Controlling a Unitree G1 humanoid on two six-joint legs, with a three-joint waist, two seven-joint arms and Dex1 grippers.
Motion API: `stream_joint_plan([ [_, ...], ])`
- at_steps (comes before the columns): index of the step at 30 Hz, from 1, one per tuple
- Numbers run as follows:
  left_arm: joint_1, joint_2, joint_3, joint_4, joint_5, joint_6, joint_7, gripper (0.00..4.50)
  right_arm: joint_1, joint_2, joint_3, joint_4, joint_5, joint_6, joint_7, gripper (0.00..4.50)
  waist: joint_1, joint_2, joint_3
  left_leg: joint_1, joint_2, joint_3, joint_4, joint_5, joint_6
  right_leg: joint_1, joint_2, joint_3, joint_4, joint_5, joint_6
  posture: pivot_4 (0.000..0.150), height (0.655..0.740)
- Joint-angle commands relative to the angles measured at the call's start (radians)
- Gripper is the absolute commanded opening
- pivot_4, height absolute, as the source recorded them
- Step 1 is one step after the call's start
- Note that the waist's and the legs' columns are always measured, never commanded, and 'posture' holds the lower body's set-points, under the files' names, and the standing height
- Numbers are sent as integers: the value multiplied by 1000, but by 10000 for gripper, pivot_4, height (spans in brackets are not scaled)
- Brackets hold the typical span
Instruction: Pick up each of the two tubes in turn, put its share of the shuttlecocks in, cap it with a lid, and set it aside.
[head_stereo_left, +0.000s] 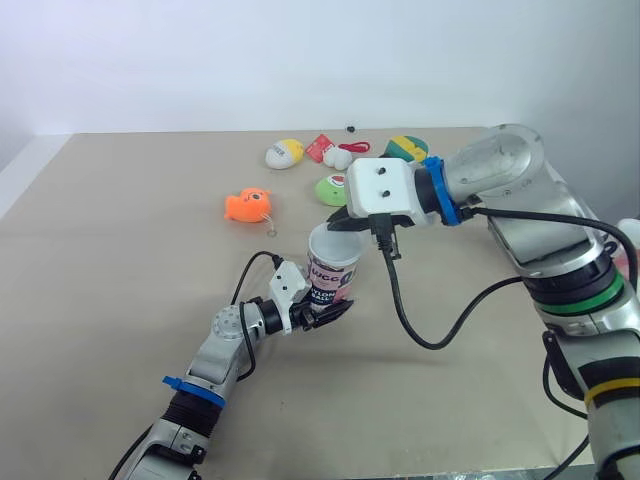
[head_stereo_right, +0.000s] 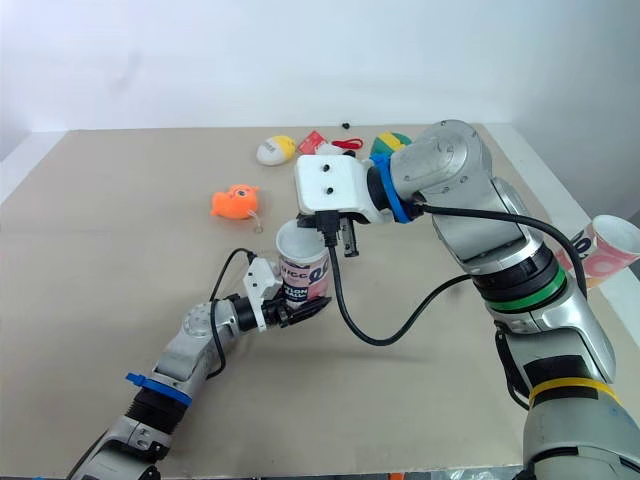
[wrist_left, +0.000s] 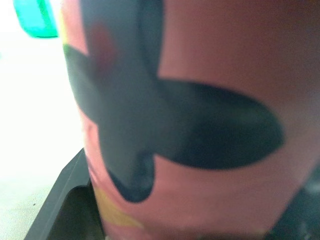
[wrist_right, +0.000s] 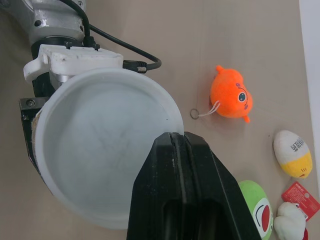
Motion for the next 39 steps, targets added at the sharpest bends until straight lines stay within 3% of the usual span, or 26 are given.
stream_joint_plan([
  [1,37,20,-24,62,26,54,-2,31162,5,2,5,-22,-6,-13,8,420,0,0,0,0,0,0,0,0,0,0,0,0,0,0,0,1500,7400],
  [20,48,22,-26,45,26,63,2,31162,129,93,-11,-56,10,-9,-75,420,-1,-1,-5,2,1,0,-1,0,0,1,0,0,0,0,-1,1500,7400],
  [35,51,21,-31,43,23,68,-1,31162,225,139,-26,-64,22,-72,-113,420,-3,-6,-16,15,2,1,-11,0,0,9,2,0,0,-6,-5,1500,7400],
  [36,51,21,-31,43,23,68,-1,31162,219,142,-29,-62,26,-71,-110,5345,-3,-6,-16,15,2,1,-11,0,0,9,2,0,0,-6,-5,1500,7400],
  [38,52,21,-31,41,23,69,0,31162,200,148,-36,-53,31,-71,-108,7628,-3,-6,-16,15,2,0,-12,0,0,10,2,0,0,-6,-5,1500,7400],
  [39,53,20,-31,40,23,70,1,31162,191,152,-39,-47,33,-72,-108,13119,-3,-6,-16,15,2,0,-12,0,0,10,2,0,0,-6,-5,1500,7400],
])
